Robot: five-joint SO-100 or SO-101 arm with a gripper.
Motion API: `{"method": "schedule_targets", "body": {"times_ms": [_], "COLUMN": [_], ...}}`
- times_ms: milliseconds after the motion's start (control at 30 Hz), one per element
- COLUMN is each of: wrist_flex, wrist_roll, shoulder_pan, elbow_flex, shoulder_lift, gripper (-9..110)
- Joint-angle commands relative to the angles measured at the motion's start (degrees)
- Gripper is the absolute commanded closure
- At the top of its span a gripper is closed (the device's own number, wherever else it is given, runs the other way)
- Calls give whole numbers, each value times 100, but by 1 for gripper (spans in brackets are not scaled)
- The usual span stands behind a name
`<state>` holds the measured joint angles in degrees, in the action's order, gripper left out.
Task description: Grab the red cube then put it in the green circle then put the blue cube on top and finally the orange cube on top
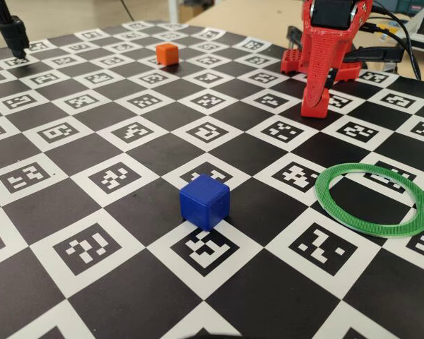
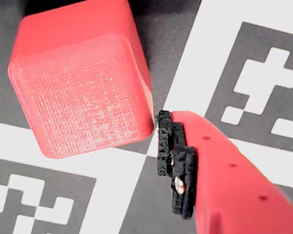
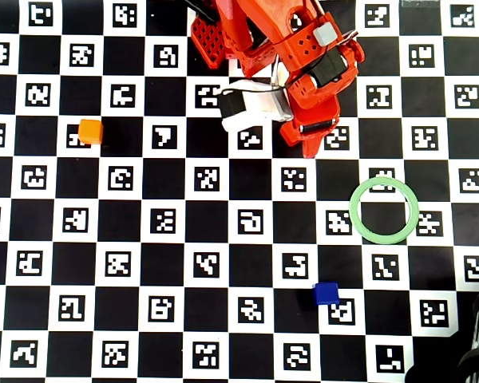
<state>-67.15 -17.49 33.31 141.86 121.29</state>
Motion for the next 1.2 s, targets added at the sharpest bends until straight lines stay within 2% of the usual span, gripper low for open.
{"method": "schedule_targets", "body": {"times_ms": [0, 600, 1167], "wrist_flex": [-53, 79, 747], "wrist_roll": [70, 1143, 1283], "shoulder_pan": [44, -18, -97], "elbow_flex": [-167, -176, 229], "shoulder_lift": [202, 132, -105], "gripper": [66, 68, 69]}}
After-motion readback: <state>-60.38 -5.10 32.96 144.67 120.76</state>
